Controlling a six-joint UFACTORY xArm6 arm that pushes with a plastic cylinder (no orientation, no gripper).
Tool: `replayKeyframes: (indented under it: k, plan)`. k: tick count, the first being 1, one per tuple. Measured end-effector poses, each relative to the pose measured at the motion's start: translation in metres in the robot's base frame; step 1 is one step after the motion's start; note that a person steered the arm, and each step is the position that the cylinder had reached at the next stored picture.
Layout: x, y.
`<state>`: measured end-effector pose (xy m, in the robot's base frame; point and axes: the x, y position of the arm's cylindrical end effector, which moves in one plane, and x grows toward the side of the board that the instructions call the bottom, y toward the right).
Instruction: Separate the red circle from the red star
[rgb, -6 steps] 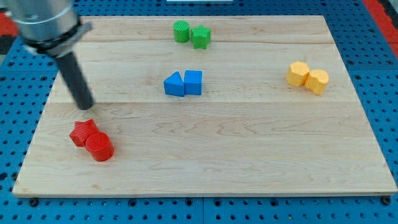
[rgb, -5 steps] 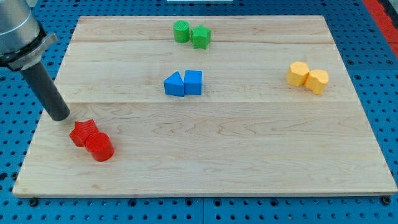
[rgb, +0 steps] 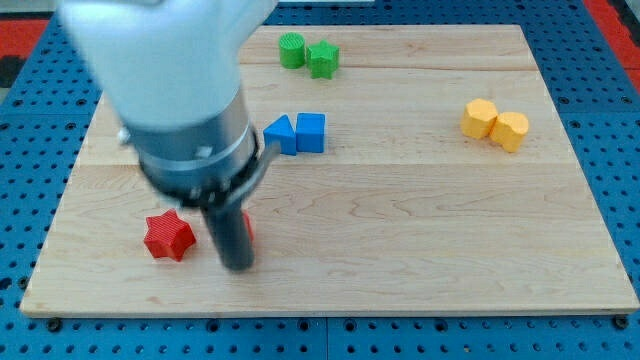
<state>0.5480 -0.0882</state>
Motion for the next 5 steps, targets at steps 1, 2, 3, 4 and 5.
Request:
replayKeyframes:
  k: [1, 2, 3, 4, 5]
  plan:
    - [-0.023, -0.043]
    - [-0.059, -0.052]
    - [-0.042, 0.036]
    - [-0.013, 0.14]
    - [-0.039, 0.129]
